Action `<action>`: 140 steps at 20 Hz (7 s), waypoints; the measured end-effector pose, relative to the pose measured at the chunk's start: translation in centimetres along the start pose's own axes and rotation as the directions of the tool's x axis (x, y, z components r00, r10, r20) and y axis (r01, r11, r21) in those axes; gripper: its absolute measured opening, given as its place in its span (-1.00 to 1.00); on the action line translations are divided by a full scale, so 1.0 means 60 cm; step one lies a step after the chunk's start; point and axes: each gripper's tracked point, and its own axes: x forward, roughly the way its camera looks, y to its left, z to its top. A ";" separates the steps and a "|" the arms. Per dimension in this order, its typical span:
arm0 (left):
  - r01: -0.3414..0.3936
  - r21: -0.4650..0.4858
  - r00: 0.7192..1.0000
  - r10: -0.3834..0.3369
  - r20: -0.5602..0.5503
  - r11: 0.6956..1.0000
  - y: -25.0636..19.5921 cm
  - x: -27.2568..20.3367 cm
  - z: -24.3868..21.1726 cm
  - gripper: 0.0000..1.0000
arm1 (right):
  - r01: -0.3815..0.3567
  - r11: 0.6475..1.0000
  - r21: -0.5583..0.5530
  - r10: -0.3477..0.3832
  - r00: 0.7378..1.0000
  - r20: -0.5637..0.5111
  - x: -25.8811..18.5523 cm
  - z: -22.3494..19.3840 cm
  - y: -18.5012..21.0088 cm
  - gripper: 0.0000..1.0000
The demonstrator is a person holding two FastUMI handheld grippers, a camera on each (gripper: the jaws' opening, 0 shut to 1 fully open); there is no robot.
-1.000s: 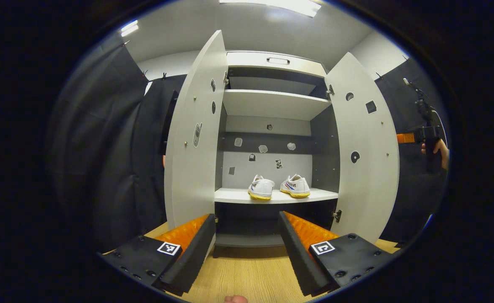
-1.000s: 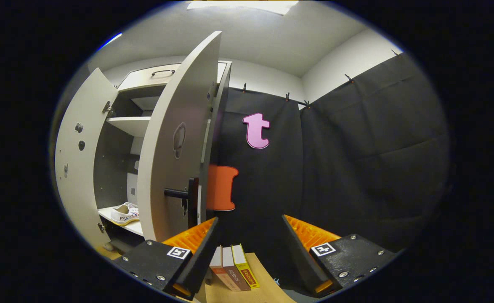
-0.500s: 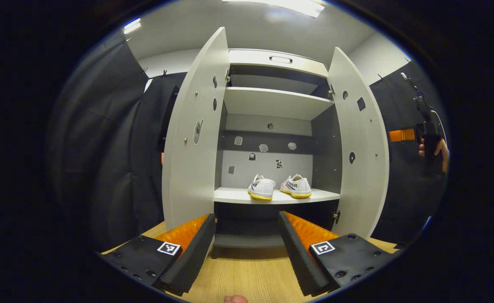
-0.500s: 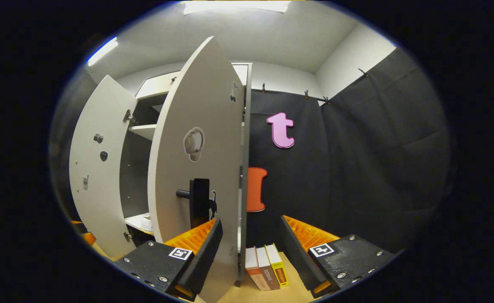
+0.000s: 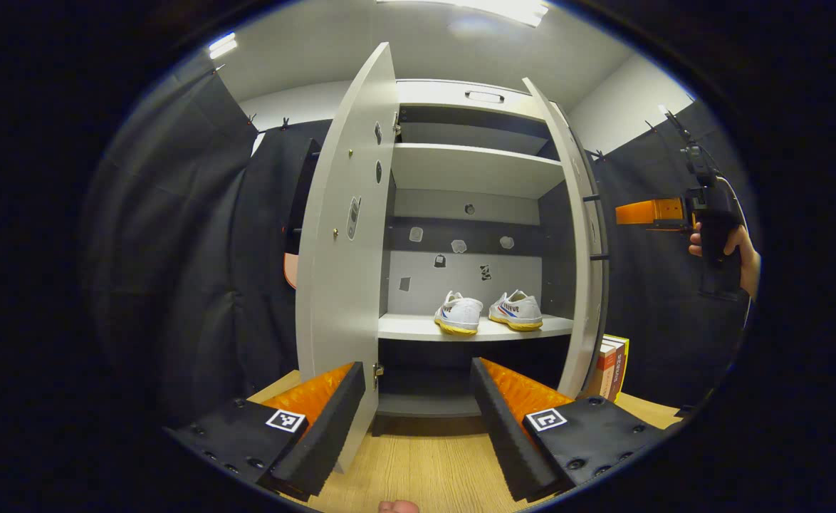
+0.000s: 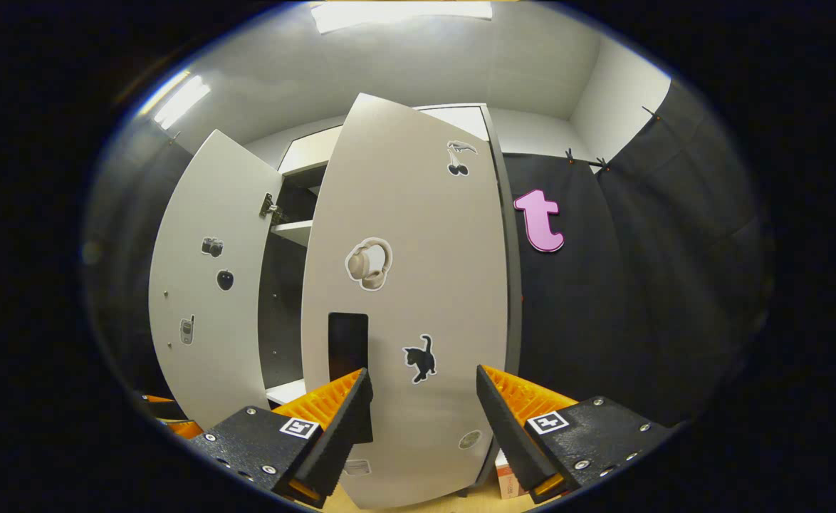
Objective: Grab one shoe with the right hand and put it into the shoe cabinet, grab the other shoe with the left hand and put it into the shoe cabinet; then close the right door with the right hand and the left door with the left hand.
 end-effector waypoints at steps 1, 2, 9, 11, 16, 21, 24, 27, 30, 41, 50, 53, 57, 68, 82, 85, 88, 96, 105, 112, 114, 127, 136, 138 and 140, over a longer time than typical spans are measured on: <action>-0.005 0.001 1.000 0.005 0.001 1.000 0.004 0.001 0.001 0.94 | -0.010 1.000 0.005 0.010 1.000 0.001 0.009 -0.001 0.008 0.92; -0.009 0.001 1.000 0.009 0.000 1.000 0.007 0.002 0.000 0.99 | -0.024 1.000 0.013 0.024 1.000 -0.002 0.016 -0.004 0.017 0.82; -0.029 0.007 1.000 0.029 0.005 1.000 0.025 0.002 0.002 0.99 | -0.045 0.999 0.029 0.046 0.999 -0.013 0.059 -0.024 0.054 0.82; -0.030 0.010 1.000 0.030 0.007 1.000 0.025 0.005 0.005 0.99 | -0.043 0.998 0.047 0.044 0.999 -0.017 0.075 -0.029 0.059 0.82; -0.020 0.003 1.000 0.020 -0.003 1.000 0.019 0.009 -0.002 0.94 | -0.045 0.999 0.013 0.045 0.999 -0.019 0.114 -0.031 0.075 0.82; 0.002 -0.005 1.000 -0.002 -0.009 1.000 0.006 0.009 -0.005 0.94 | -0.012 0.999 -0.030 0.012 1.000 -0.009 0.129 -0.038 0.090 0.83; 0.013 -0.007 1.000 -0.013 -0.012 1.000 -0.002 0.006 -0.005 0.89 | -0.001 1.000 -0.008 0.000 1.000 -0.021 0.142 -0.043 0.092 0.83; 0.020 -0.007 1.000 -0.020 -0.014 1.000 -0.005 0.002 -0.005 0.94 | 0.000 1.000 0.020 0.000 1.000 -0.024 0.155 -0.052 0.091 0.82; 0.026 -0.006 1.000 -0.026 -0.013 1.000 -0.007 -0.001 -0.003 0.94 | 0.008 1.000 0.030 -0.007 1.000 -0.025 0.156 -0.055 0.090 0.82; 0.055 -0.017 0.998 -0.056 -0.016 0.998 -0.018 0.004 0.004 0.94 | 0.027 1.000 -0.002 -0.027 1.000 0.009 0.052 -0.026 0.088 0.83; 0.082 -0.025 0.997 -0.082 -0.013 0.996 -0.035 0.010 0.005 0.94 | 0.128 0.991 -0.038 -0.126 0.991 0.037 -0.119 -0.048 0.089 0.84; 0.087 -0.030 0.996 -0.087 -0.009 0.996 -0.040 0.011 0.006 0.99 | 0.162 0.985 -0.067 -0.162 0.987 -0.001 -0.170 -0.084 0.085 0.84; 0.095 -0.035 0.995 -0.095 -0.003 0.995 -0.051 0.009 0.011 0.94 | 0.187 0.980 -0.062 -0.190 0.981 -0.042 -0.220 -0.131 0.081 0.84; -0.031 -0.152 0.974 0.064 0.216 0.988 0.115 -0.034 0.237 1.00 | 0.185 0.983 -0.014 -0.185 0.977 -0.106 -0.231 -0.181 0.082 0.84; -0.213 -0.074 0.968 0.221 0.117 0.974 0.325 0.142 0.234 0.92 | 0.199 0.980 -0.011 -0.199 0.974 -0.108 -0.242 -0.176 0.070 0.85; -0.221 0.005 0.967 0.218 0.133 0.975 0.306 0.140 0.242 0.91 | 0.210 0.978 0.000 -0.209 0.972 -0.108 -0.243 -0.171 0.064 0.85; -0.161 0.029 0.978 0.156 0.141 0.987 0.264 0.142 0.245 0.97 | 0.225 0.974 0.004 -0.224 0.970 -0.097 -0.244 -0.163 0.057 0.84; 0.034 -0.112 0.991 -0.019 0.131 0.993 0.148 0.167 0.234 0.88 | 0.252 0.968 0.006 -0.251 0.963 -0.098 -0.265 -0.157 0.051 0.85; 0.141 -0.108 0.979 -0.123 0.160 0.984 0.045 0.227 0.250 0.83 | 0.304 0.953 -0.002 -0.303 0.950 -0.079 -0.288 -0.137 0.024 0.85; 0.232 -0.112 0.966 -0.215 0.146 0.966 -0.041 0.260 0.242 0.92 | 0.319 0.948 0.008 -0.317 0.945 -0.084 -0.290 -0.137 0.011 0.85; 0.250 -0.105 0.963 -0.237 0.127 0.962 -0.061 0.272 0.230 0.87 | 0.320 0.947 0.003 -0.319 0.944 -0.084 -0.291 -0.138 0.008 0.85; 0.227 -0.101 0.973 -0.222 0.058 0.969 -0.113 0.355 0.192 0.92 | 0.343 0.939 -0.004 -0.342 0.936 -0.086 -0.291 -0.145 -0.018 0.85; 0.211 -0.046 0.976 -0.208 0.070 0.976 -0.127 0.389 0.188 0.99 | 0.335 0.942 0.006 -0.333 0.938 -0.092 -0.277 -0.152 -0.020 0.85; 0.212 -0.036 0.975 -0.209 0.070 0.977 -0.128 0.392 0.187 0.93 | 0.325 0.946 0.013 -0.322 0.941 -0.100 -0.274 -0.158 -0.013 0.85; 0.224 -0.048 0.973 -0.221 0.065 0.973 -0.129 0.388 0.185 0.92 | 0.317 0.948 0.013 -0.314 0.943 -0.107 -0.272 -0.161 -0.008 0.85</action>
